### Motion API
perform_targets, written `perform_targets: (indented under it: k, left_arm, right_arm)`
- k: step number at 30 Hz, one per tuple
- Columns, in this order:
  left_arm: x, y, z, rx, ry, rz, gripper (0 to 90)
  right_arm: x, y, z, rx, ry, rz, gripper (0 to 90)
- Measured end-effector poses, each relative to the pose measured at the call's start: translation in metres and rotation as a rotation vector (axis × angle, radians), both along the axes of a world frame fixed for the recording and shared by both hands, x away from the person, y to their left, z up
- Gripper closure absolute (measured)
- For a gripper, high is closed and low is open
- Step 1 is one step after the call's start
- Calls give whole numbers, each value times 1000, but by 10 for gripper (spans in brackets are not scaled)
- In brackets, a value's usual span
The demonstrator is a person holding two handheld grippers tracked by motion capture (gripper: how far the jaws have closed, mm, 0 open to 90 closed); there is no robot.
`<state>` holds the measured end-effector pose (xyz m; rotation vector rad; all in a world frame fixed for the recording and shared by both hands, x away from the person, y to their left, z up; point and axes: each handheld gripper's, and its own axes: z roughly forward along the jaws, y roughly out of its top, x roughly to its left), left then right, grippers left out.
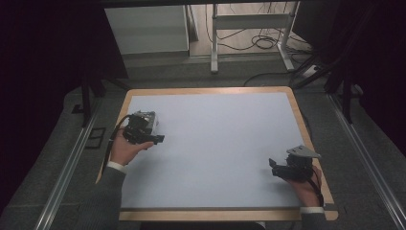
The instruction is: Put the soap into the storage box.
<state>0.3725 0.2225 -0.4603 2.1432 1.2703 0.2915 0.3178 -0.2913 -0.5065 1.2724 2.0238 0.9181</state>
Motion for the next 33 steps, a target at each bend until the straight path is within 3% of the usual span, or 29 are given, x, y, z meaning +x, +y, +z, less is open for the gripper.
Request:
perform_targets:
  k: [5,9,15,21,24,33]
  left_arm:
    - [-13,-1,-9,-9,1,-28,339]
    - [-33,-2,-26,-24,11,-51,316]
    - [-51,-1,-39,-35,9,-45,296]
    - [-71,4,-51,-88,-1,-29,277]
    - [-78,7,-56,-127,-5,-28,276]
    - [-83,15,-56,-143,-30,5,284]
  right_arm:
    - [0,-1,0,0,0,-1,93]
    - [0,-1,0,-2,3,-2,93]
    - [-1,0,0,-3,2,1,93]
    - [-1,-1,0,-5,2,-2,93]
    - [-1,-2,1,-1,-1,-7,93]
    - [-1,-3,1,0,-2,-7,93]
